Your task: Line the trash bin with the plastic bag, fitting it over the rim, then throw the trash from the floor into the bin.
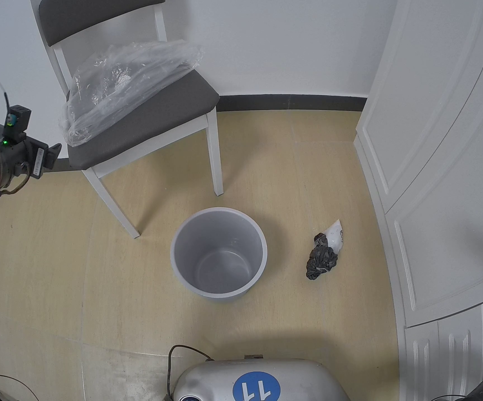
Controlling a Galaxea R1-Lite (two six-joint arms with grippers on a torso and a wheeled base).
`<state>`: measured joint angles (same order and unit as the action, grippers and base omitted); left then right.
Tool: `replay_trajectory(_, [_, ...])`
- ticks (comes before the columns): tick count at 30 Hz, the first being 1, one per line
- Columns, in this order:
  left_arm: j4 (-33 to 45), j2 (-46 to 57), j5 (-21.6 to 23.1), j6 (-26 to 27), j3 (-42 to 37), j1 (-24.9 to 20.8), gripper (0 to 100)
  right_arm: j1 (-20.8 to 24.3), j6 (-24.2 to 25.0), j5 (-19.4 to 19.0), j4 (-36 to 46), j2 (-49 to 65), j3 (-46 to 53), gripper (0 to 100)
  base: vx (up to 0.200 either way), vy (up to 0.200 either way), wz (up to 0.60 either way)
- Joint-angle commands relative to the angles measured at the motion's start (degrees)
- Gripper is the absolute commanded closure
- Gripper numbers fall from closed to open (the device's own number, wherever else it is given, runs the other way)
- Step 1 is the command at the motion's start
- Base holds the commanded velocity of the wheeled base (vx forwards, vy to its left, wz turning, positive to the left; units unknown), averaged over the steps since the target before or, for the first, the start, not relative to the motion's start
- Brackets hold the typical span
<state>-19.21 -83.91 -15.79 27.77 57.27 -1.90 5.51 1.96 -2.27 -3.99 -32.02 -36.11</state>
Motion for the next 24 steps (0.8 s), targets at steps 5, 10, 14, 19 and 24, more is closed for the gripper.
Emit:
replay_trajectory(5, [-2.67,-15.67,-2.05,0.35,9.88,-0.21,0,0.11,0.15,-0.11,-0.14,-0.67,0.16,0,0.000,0.000,0.00])
replay_trajectory(10, [-3.81,-19.45,-3.64,0.44,13.30,-0.21,0,0.11,0.15,-0.11,-0.23,-0.93,0.16,0,0.000,0.000,0.00])
replay_trajectory(14, [-3.90,-21.74,-6.10,1.23,15.59,-0.30,0,0.11,0.15,-0.11,-0.23,-0.85,0.16,0,0.000,0.000,0.00])
replay_trajectory(19, [-4.08,-23.49,-8.56,1.23,18.40,-0.65,0,0.64,0.06,-0.19,-0.23,-0.41,1.04,0,0.000,0.000,0.00])
replay_trajectory(24, [-3.99,-25.16,-9.17,1.23,19.81,-0.56,0,1.78,0.06,-0.19,-0.23,-0.41,0.86,0,0.000,0.000,0.00])
